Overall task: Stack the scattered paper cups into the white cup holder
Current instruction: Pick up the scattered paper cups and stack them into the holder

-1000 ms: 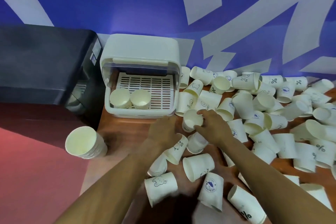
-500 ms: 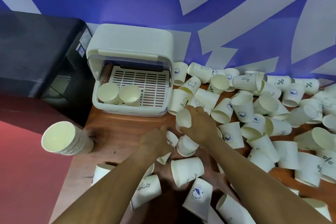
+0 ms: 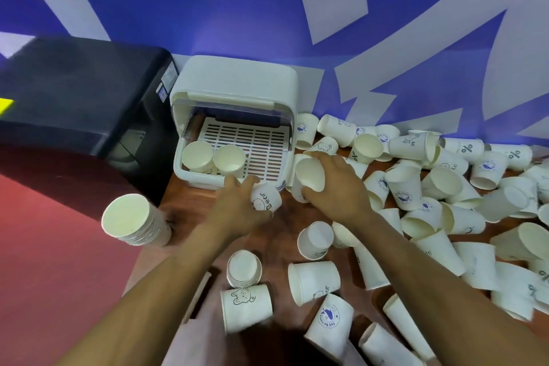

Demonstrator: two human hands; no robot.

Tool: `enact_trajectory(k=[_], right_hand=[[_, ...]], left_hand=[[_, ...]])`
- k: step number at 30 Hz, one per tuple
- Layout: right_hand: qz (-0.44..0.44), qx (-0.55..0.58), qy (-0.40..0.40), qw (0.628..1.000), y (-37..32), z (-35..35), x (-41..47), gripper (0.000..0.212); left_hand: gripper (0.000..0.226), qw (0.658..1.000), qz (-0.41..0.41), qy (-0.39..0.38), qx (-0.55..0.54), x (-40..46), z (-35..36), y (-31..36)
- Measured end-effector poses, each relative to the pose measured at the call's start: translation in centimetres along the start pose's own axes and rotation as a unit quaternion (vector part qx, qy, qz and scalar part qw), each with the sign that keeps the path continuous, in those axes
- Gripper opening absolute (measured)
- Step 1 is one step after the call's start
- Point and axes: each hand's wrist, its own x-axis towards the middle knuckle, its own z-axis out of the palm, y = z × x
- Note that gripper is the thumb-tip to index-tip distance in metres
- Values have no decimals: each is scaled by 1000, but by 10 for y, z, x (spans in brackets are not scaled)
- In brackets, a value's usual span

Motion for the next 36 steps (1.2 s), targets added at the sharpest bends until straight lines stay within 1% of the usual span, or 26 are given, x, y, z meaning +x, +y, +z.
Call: enact_trajectory(k=[4, 6, 10, 12, 15, 18, 24, 29, 32, 36], right_hand=[[5, 9, 13, 1000, -21, -14, -2, 69], [0, 14, 22, 1000, -30, -17, -3, 67], [11, 21, 36, 999, -54, -20, -4, 69], [16, 25, 44, 999, -67, -19, -4, 69], [25, 24, 46, 998, -90, -13, -3, 70], [32, 26, 54, 998, -115, -5, -2, 68], [36, 53, 72, 995, -154, 8, 2, 65], [36, 54, 75, 995, -165, 13, 5, 65], [40, 50, 68, 996, -164, 16, 13, 65], [38, 49, 51, 997, -158, 20, 28, 65]], left_hand=[[72, 999, 18, 32, -12, -9, -20, 7], [64, 999, 30, 41, -17, -13, -33, 8], [45, 998, 45, 30, -37, -18, -61, 1], [47, 998, 52, 31, -30, -19, -75, -6], [53, 995, 71, 57, -46, -20, -102, -19], [49, 991, 84, 83, -65, -19, -129, -40], [63, 989, 86, 121, -10, -8, -162, -77], [64, 984, 115, 126, 55, 6, -163, -82], [69, 986, 113, 104, 67, 17, -157, -82], [70, 985, 95, 105, 100, 31, -148, -80]])
